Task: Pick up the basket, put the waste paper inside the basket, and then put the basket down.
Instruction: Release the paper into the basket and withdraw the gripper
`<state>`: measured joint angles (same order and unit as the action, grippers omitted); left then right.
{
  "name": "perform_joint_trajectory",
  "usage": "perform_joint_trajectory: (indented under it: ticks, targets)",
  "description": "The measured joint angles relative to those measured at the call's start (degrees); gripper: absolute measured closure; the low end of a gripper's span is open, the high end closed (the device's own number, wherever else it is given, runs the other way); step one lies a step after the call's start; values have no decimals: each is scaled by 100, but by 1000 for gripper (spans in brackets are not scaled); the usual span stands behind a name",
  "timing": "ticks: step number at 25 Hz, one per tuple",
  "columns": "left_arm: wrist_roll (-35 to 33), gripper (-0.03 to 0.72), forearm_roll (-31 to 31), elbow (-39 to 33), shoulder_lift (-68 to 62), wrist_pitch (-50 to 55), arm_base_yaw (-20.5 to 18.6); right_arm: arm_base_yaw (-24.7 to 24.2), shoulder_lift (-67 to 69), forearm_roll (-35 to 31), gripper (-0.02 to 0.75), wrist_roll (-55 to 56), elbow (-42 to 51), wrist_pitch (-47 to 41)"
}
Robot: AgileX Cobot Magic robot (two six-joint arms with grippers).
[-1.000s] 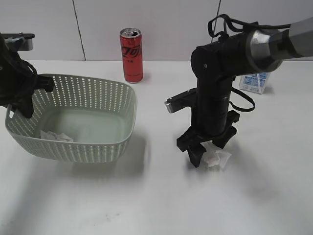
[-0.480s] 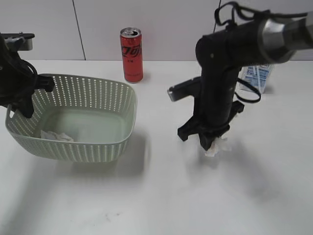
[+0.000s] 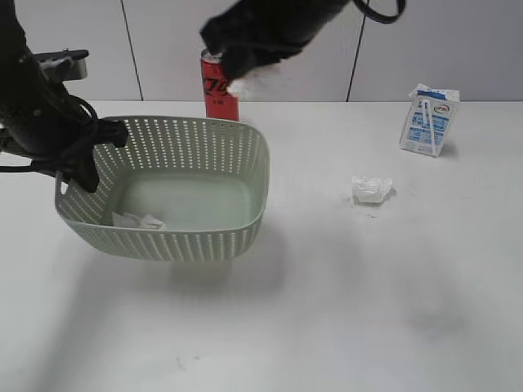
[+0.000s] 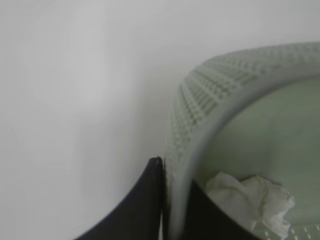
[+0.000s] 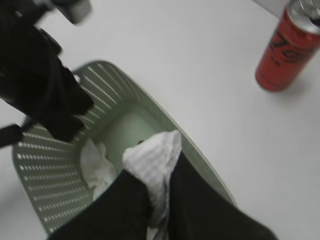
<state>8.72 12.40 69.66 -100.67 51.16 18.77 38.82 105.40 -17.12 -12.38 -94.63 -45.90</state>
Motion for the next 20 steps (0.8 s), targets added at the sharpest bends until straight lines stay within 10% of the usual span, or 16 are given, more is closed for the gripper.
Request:
perform_joint_trajectory:
  ticks: [8,14,20]
  targets:
    - [0,689,99,0,0,-136,145,474,548,-224,673,-189,-35,574]
    - [0,689,91,0,0,-153,145,474,903,-190,173,-379,-35,77]
    - [0,689,84,0,0,-159,145,445,903,414,115,308,-391,-587]
